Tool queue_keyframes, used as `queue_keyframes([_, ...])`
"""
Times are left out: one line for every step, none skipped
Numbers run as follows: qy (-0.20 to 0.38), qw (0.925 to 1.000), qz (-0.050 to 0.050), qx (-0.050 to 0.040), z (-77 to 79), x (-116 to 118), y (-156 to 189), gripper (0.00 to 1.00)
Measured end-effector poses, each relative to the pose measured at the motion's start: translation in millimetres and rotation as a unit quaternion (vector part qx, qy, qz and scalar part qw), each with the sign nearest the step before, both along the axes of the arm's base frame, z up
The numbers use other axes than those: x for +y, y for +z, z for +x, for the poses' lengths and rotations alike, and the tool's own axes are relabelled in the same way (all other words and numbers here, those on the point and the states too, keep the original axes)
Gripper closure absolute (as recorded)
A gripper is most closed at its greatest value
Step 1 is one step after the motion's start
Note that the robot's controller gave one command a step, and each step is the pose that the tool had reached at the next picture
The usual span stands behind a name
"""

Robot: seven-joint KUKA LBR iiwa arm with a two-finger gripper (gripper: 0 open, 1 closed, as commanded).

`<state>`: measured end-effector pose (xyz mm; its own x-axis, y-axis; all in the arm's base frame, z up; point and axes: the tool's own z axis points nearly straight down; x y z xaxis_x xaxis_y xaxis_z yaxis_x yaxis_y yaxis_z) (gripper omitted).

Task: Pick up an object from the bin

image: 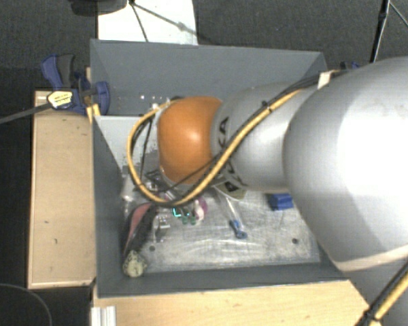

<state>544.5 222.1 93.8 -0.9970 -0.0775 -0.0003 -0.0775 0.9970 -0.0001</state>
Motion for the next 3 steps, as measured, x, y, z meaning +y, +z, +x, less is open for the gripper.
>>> queue_keyframes([-0.002, 1.0, -0.001, -0.0005, 0.6, -1.6, -0.1, 1.0])
queue_keyframes([-0.003, 1.0, 0.0, 0.0001, 0.0, 0.1, -0.1, 0.0])
queue_keyframes([-0.001, 1.0, -0.001, -0.0005, 0.7, -1.6, -0.1, 1.0])
